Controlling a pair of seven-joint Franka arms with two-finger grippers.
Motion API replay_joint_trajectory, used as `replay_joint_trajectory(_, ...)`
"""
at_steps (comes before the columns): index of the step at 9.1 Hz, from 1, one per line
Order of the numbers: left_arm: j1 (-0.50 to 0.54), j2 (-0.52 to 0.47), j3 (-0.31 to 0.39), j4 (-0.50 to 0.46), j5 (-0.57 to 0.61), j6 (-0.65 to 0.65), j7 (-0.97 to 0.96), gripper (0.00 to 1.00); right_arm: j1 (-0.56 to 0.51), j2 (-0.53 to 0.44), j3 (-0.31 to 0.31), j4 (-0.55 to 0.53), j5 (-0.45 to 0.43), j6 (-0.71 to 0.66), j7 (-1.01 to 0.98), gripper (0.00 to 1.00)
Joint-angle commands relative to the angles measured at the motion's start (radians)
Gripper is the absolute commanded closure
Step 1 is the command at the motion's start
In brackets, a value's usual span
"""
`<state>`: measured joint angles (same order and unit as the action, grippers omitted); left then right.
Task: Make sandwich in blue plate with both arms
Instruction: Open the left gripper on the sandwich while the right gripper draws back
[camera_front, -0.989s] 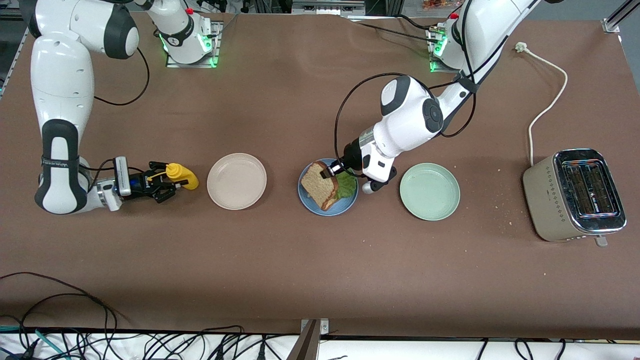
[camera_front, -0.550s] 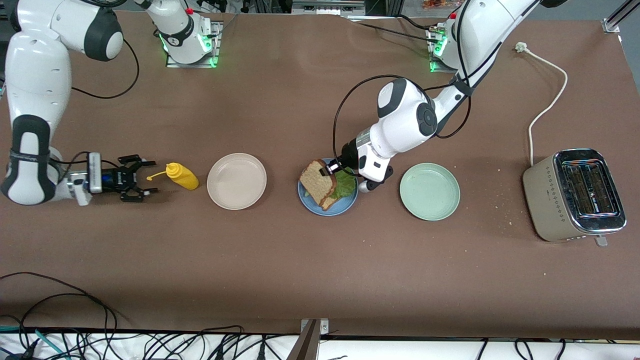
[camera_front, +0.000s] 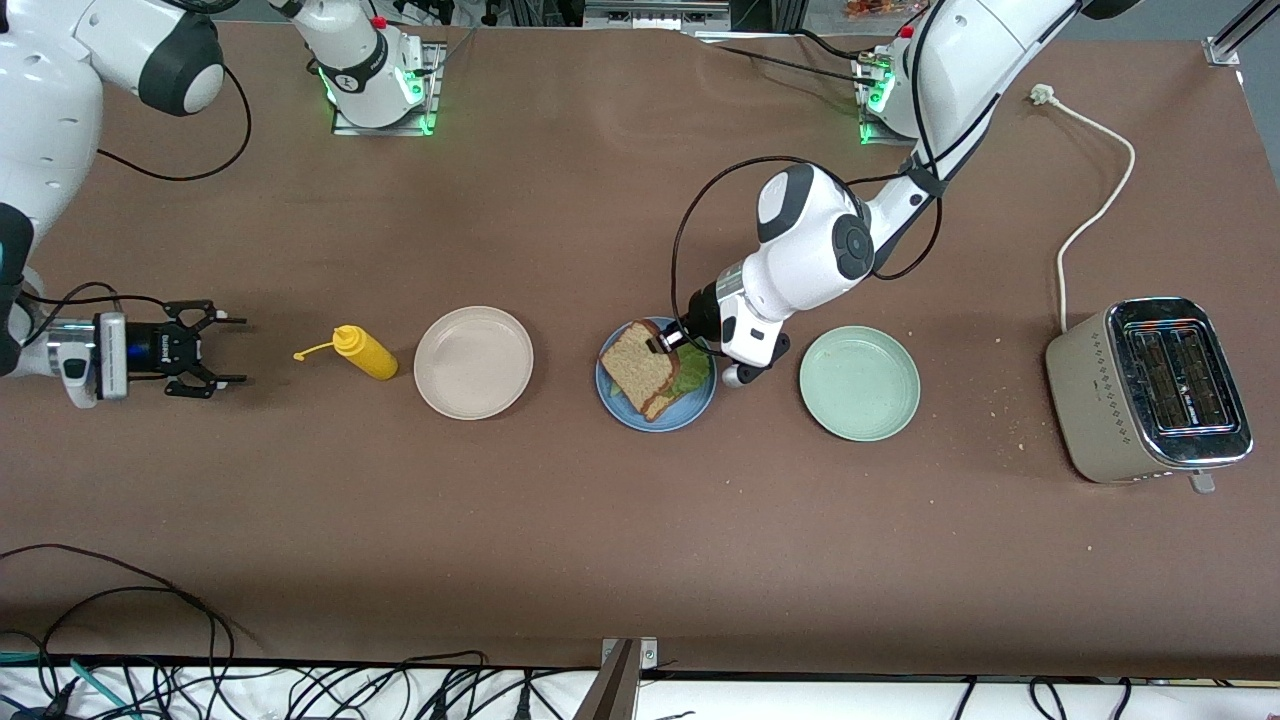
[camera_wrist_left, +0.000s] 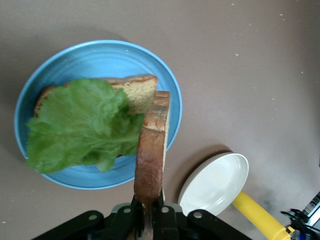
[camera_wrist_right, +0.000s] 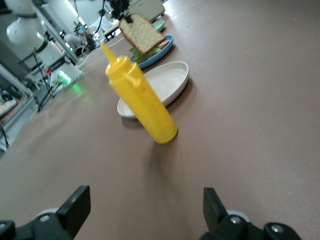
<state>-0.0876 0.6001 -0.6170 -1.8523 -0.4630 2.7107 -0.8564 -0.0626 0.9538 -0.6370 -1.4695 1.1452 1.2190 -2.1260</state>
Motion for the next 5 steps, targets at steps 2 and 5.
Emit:
replay_joint_trajectory(2, -0.003, -0.014, 0.028, -0.051, -0.014, 0.003, 0.000, 0.81, 0.009, -0.047, -0.050, 0.142, -0.018, -0.116, 0.467, 0.00)
replay_joint_trajectory(5, -0.001, -0.014, 0.034, -0.079, -0.014, 0.003, 0.002, 0.74, 0.015, -0.070, -0.093, 0.192, -0.038, -0.156, 0.671, 0.00)
